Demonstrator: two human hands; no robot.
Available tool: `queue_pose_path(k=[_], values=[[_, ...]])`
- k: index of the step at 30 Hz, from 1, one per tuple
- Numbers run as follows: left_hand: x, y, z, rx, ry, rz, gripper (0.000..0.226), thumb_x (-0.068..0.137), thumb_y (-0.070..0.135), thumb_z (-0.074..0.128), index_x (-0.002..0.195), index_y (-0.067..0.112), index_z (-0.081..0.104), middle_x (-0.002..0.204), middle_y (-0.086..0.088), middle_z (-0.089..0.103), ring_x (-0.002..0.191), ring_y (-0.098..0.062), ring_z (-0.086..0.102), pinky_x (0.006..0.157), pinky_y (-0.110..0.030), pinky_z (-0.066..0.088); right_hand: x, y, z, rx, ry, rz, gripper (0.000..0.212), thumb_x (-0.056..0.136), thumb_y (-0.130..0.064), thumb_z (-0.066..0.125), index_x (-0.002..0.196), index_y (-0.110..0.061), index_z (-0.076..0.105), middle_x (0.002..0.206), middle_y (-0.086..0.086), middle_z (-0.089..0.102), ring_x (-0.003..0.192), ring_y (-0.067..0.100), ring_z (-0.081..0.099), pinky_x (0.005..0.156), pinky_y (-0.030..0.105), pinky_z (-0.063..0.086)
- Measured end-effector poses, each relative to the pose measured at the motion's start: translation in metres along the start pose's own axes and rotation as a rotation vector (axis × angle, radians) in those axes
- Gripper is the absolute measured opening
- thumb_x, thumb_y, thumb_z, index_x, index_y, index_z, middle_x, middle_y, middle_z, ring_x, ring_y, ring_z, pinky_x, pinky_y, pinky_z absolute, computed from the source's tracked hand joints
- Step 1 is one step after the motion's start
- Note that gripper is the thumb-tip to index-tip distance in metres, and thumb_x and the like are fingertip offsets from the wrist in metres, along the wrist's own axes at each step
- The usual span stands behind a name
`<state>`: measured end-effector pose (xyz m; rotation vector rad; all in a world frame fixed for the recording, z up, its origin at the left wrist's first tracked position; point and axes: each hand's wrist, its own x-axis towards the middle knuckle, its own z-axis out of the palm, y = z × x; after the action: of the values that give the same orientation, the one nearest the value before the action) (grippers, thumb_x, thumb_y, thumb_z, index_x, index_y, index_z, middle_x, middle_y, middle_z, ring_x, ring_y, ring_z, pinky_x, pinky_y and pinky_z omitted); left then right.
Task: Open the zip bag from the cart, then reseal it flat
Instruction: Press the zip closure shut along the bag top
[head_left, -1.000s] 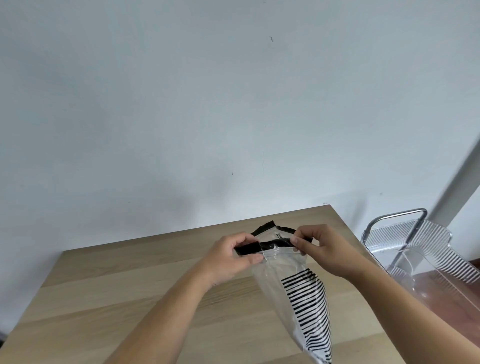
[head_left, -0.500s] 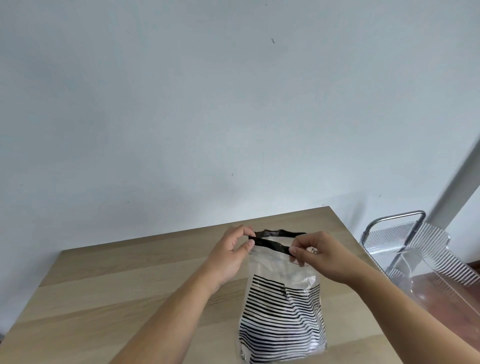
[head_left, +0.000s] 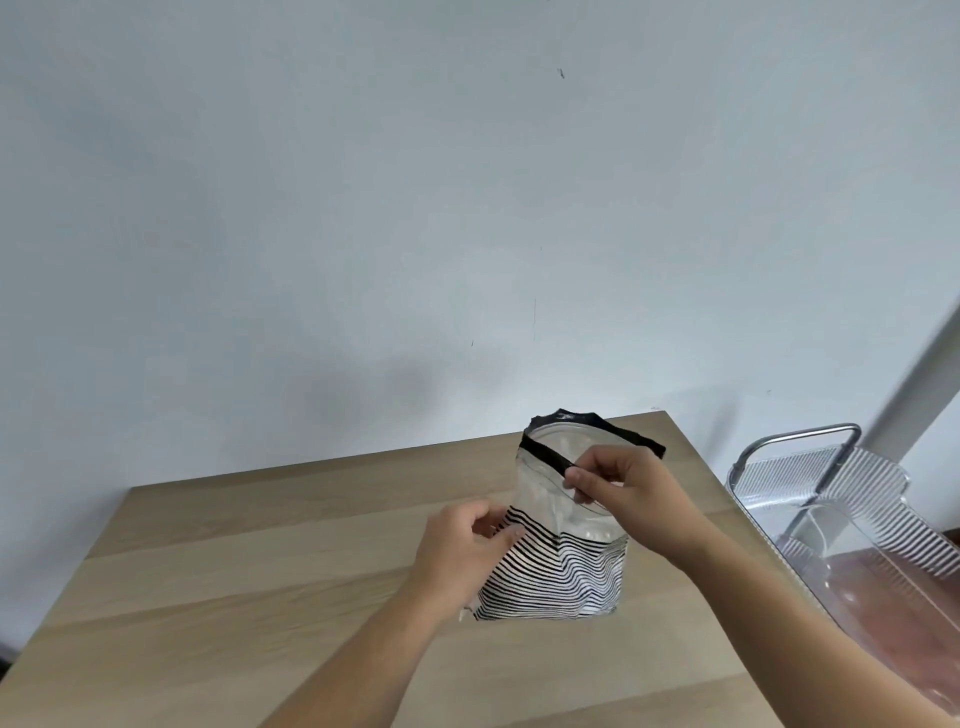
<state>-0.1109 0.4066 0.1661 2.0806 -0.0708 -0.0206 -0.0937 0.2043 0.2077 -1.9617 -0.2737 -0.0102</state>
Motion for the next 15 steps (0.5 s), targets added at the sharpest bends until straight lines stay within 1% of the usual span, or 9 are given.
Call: queue_pose_path(k=[3, 5, 6, 8, 9, 11, 12, 13, 15], values=[[0.000, -0.001, -0.003, -0.017, 0.045, 0.029, 0.010, 0.079, 0.020, 0.072, 0.089, 0.019, 0.076, 0.085, 0.008, 0.075, 0.079, -0.007, 0.069, 0.077, -0.031, 0.056, 0.001, 0.000, 0.003, -0.003, 0.037, 0.013, 0.020, 0.085, -0.020, 0.065, 0.066, -0.018, 0.067, 0.059, -0.007, 0.067, 0.061, 0.003, 0.061, 0.060, 0.010, 0.044], [0.000, -0.004, -0.005, 0.022, 0.053, 0.037, 0.007, 0.079, 0.021, 0.072, 0.085, 0.019, 0.076, 0.082, 0.009, 0.075, 0.076, -0.005, 0.069, 0.076, -0.031, 0.057, 0.003, -0.001, 0.000, -0.001, 0.122, 0.018, 0.021, 0.085, -0.021, 0.065, 0.064, -0.020, 0.066, 0.057, -0.006, 0.066, 0.059, 0.006, 0.059, 0.057, 0.015, 0.042], [0.000, -0.007, -0.007, 0.043, 0.061, 0.033, 0.005, 0.079, 0.022, 0.073, 0.082, 0.020, 0.076, 0.080, 0.009, 0.075, 0.074, -0.005, 0.069, 0.075, -0.032, 0.057, 0.004, -0.001, -0.003, 0.014, 0.173, 0.018, 0.023, 0.086, -0.021, 0.065, 0.063, -0.020, 0.067, 0.056, -0.007, 0.065, 0.056, 0.007, 0.056, 0.054, 0.018, 0.040], [0.000, -0.014, -0.010, 0.053, 0.071, 0.014, 0.003, 0.078, 0.023, 0.073, 0.077, 0.021, 0.076, 0.076, 0.010, 0.074, 0.071, -0.004, 0.068, 0.074, -0.032, 0.057, 0.007, -0.002, -0.013, 0.022, 0.247, 0.015, 0.028, 0.086, -0.020, 0.064, 0.059, -0.022, 0.065, 0.054, -0.011, 0.063, 0.051, 0.004, 0.047, 0.051, 0.019, 0.035], [0.000, -0.017, -0.011, 0.048, 0.072, 0.006, 0.004, 0.078, 0.023, 0.073, 0.075, 0.021, 0.076, 0.075, 0.010, 0.074, 0.070, -0.004, 0.068, 0.074, -0.032, 0.057, 0.009, -0.001, -0.016, 0.011, 0.251, 0.016, 0.029, 0.087, -0.019, 0.063, 0.058, -0.021, 0.065, 0.054, -0.012, 0.062, 0.051, 0.004, 0.046, 0.053, 0.020, 0.035], [0.000, -0.020, -0.012, 0.039, 0.069, -0.002, 0.005, 0.077, 0.023, 0.074, 0.073, 0.020, 0.075, 0.074, 0.009, 0.074, 0.069, -0.006, 0.068, 0.073, -0.032, 0.057, 0.010, 0.001, -0.020, 0.015, 0.227, 0.027, 0.029, 0.087, -0.018, 0.063, 0.059, -0.018, 0.065, 0.057, -0.008, 0.064, 0.058, 0.009, 0.050, 0.061, 0.027, 0.040], [0.000, -0.020, -0.013, 0.030, 0.063, -0.005, 0.004, 0.077, 0.023, 0.074, 0.074, 0.020, 0.075, 0.074, 0.008, 0.074, 0.070, -0.007, 0.068, 0.073, -0.032, 0.057, 0.010, 0.001, -0.020, 0.039, 0.214, 0.033, 0.028, 0.088, -0.019, 0.062, 0.060, -0.018, 0.065, 0.059, -0.006, 0.065, 0.060, 0.010, 0.053, 0.064, 0.028, 0.041], [0.001, -0.020, -0.012, 0.017, 0.055, -0.011, 0.004, 0.076, 0.023, 0.074, 0.075, 0.019, 0.075, 0.075, 0.007, 0.074, 0.071, -0.008, 0.069, 0.074, -0.031, 0.057, 0.010, 0.003, -0.021, 0.057, 0.201, 0.030, 0.027, 0.088, -0.020, 0.062, 0.061, -0.019, 0.066, 0.060, -0.005, 0.066, 0.060, 0.009, 0.054, 0.063, 0.025, 0.042], [0.002, -0.019, -0.013, -0.011, 0.049, -0.027, 0.004, 0.076, 0.022, 0.074, 0.075, 0.019, 0.075, 0.075, 0.005, 0.074, 0.072, -0.011, 0.069, 0.073, -0.031, 0.058, 0.009, 0.006, -0.025, 0.031, 0.133, 0.019, 0.022, 0.087, -0.027, 0.064, 0.066, -0.021, 0.067, 0.063, -0.004, 0.066, 0.055, 0.002, 0.051, 0.056, 0.015, 0.039]])
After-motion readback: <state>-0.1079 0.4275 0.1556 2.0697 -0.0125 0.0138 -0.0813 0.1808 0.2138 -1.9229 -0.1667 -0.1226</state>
